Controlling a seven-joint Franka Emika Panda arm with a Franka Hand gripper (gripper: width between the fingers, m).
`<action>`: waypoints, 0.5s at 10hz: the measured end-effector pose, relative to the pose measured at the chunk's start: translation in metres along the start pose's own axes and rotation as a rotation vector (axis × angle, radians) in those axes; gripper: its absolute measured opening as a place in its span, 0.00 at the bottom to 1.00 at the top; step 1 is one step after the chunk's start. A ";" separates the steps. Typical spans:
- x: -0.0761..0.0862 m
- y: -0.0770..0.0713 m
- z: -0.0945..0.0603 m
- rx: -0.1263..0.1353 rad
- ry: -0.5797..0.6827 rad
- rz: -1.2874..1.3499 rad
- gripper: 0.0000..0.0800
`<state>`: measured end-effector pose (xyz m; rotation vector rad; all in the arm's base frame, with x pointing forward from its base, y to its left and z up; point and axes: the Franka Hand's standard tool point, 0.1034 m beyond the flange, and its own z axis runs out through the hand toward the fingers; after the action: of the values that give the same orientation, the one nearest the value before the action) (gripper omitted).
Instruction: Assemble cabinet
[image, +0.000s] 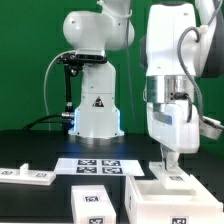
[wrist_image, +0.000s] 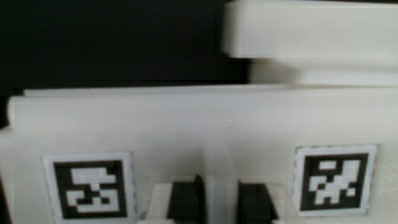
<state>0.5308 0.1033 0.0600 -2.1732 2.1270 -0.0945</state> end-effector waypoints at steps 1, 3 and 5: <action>0.000 -0.016 0.001 0.022 0.008 -0.002 0.08; 0.001 -0.021 0.001 0.029 0.012 -0.004 0.08; 0.001 -0.021 0.001 0.029 0.012 -0.004 0.08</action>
Offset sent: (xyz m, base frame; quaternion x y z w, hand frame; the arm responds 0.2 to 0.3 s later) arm 0.0000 0.0000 0.0000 0.0000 0.0000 0.0000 1.0000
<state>0.5514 0.1028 0.0618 -2.1664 2.1145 -0.1385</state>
